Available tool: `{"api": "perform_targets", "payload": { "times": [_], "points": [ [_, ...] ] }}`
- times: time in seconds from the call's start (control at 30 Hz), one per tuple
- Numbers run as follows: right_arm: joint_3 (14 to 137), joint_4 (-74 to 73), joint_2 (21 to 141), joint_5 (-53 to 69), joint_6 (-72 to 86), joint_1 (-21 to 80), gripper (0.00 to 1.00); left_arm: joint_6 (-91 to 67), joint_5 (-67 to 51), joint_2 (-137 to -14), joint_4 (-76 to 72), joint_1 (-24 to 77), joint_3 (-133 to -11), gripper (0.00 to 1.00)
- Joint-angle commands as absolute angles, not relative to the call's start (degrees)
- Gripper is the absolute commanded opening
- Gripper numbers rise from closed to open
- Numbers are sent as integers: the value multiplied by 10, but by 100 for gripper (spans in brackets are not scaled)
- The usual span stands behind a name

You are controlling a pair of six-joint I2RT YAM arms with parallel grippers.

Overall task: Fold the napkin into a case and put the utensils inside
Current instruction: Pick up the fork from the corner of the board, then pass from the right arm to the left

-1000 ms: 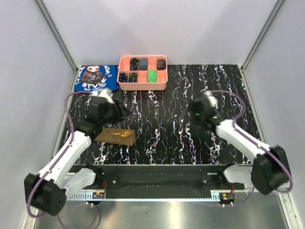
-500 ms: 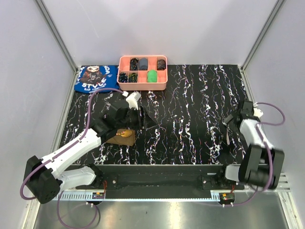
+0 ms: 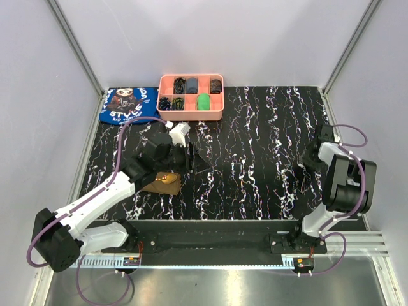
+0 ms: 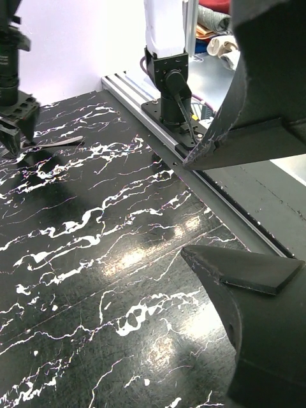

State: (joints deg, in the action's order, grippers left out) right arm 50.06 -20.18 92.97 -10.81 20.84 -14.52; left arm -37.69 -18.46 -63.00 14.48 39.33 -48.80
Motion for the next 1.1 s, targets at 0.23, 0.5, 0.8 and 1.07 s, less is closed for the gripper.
{"api": "perform_targets", "payload": {
  "times": [0.23,0.5,0.8,1.07],
  "points": [
    [544,-200,934,51,219,-107,0,-395,-288,-671,83,358,-508,61],
    [471,-34,768,265,343,53,0,-439,-402,-754,2,330,-514,63],
    [403,247,747,354,487,184,0,-582,-453,-824,-218,328,-479,64],
    [380,378,754,327,575,244,0,-612,-447,-841,-256,346,-453,63]
  ]
}}
